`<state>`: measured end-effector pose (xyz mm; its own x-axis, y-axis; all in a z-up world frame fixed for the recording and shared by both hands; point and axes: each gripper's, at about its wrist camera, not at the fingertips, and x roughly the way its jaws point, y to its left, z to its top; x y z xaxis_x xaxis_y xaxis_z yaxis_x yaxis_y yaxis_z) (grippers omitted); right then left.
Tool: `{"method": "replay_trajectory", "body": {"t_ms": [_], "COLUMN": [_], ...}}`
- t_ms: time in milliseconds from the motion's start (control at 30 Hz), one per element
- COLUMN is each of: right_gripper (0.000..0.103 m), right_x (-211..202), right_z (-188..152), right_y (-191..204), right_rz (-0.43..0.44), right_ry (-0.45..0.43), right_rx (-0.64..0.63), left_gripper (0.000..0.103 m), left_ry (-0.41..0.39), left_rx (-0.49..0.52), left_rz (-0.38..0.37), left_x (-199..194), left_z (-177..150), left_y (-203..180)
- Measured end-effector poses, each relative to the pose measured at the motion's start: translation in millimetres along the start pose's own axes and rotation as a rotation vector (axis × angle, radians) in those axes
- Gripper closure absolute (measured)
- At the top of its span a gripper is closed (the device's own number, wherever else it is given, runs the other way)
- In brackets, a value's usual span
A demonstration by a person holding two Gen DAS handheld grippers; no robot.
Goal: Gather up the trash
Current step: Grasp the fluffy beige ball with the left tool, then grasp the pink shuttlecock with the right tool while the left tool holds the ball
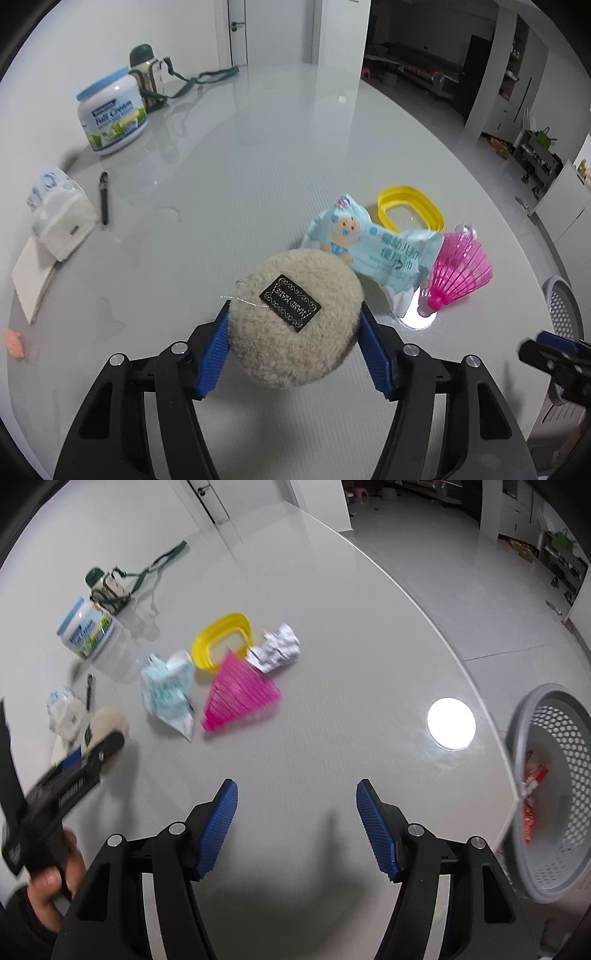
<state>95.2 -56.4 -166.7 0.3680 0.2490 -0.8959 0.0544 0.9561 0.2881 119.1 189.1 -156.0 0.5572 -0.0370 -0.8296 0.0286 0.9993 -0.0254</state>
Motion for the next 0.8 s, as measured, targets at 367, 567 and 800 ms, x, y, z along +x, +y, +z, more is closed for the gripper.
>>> {"method": "replay_trajectory", "body": {"t_ms": [367,567,800], "right_gripper": [0.039,0.039,0.039], "right_x": [43.9,66.1,58.5], "right_z": [33.0,45.1,37.6], "right_y": [48.7,57.9,30.8], "right_rz": [0.012,-0.054,-0.107], "right_ry": [-0.009,0.013,0.011], "right_rx": [0.064,0.058,0.057], "left_gripper": [0.041,0.041,0.041], "left_ry": [-0.019,-0.012,-0.010], "left_rx": [-0.031,-0.051,-0.057], "left_rz": [0.021,0.038,0.026], "left_x": [-28.2,-32.1,-31.7], "left_z": [-6.5,-11.3,-9.0], "left_y": [16.8,26.6,25.8]}}
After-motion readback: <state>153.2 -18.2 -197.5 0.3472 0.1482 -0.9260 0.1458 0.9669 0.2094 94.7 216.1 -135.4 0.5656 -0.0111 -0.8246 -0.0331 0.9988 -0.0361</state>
